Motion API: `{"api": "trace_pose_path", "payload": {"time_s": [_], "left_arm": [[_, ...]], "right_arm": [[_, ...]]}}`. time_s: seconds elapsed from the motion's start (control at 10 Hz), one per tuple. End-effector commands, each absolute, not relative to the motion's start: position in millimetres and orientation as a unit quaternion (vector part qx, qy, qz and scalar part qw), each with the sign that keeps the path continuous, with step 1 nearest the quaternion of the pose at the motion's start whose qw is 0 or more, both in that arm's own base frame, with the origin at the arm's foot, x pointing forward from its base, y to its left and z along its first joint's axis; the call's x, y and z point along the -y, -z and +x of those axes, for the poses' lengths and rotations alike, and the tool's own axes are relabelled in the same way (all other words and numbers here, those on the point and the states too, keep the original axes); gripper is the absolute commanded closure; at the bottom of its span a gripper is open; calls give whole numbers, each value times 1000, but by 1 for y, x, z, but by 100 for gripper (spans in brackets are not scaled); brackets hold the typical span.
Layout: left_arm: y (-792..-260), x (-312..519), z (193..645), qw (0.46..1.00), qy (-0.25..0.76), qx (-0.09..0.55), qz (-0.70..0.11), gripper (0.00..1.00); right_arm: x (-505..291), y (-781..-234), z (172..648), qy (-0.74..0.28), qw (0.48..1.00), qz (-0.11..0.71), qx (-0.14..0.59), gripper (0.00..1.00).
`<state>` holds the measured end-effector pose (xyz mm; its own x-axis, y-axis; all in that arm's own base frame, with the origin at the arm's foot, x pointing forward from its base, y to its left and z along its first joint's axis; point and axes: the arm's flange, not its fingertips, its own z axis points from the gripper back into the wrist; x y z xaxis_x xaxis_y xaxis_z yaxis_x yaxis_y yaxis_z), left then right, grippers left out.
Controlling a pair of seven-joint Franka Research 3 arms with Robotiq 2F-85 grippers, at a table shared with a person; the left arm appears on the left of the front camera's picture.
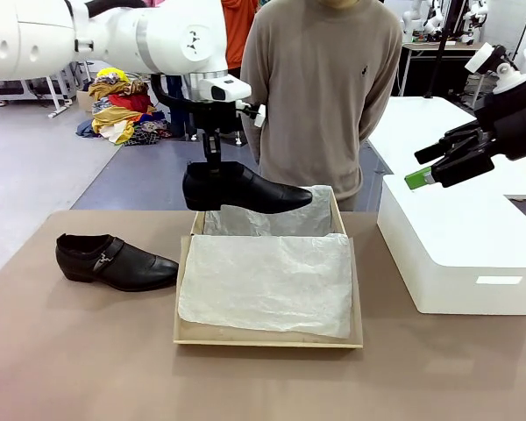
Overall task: Pack the shoes into the box.
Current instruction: Place one shoe of the Shoes into the Shoes Box.
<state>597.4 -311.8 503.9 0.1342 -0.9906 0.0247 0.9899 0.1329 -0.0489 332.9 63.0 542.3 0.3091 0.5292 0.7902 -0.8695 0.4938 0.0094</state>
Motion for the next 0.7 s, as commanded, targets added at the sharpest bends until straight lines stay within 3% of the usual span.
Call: {"api": "trace_pose_path", "payload": {"time_s": [0.0,0.6], "left_arm": [[-509,330,606,737,675,-5,-21,100],[-491,368,619,742,670,6,10,100]], "right_arm": [[-62,-542,337,-459,766,231,386,0],[-62,-542,337,-459,766,231,386,0]]}}
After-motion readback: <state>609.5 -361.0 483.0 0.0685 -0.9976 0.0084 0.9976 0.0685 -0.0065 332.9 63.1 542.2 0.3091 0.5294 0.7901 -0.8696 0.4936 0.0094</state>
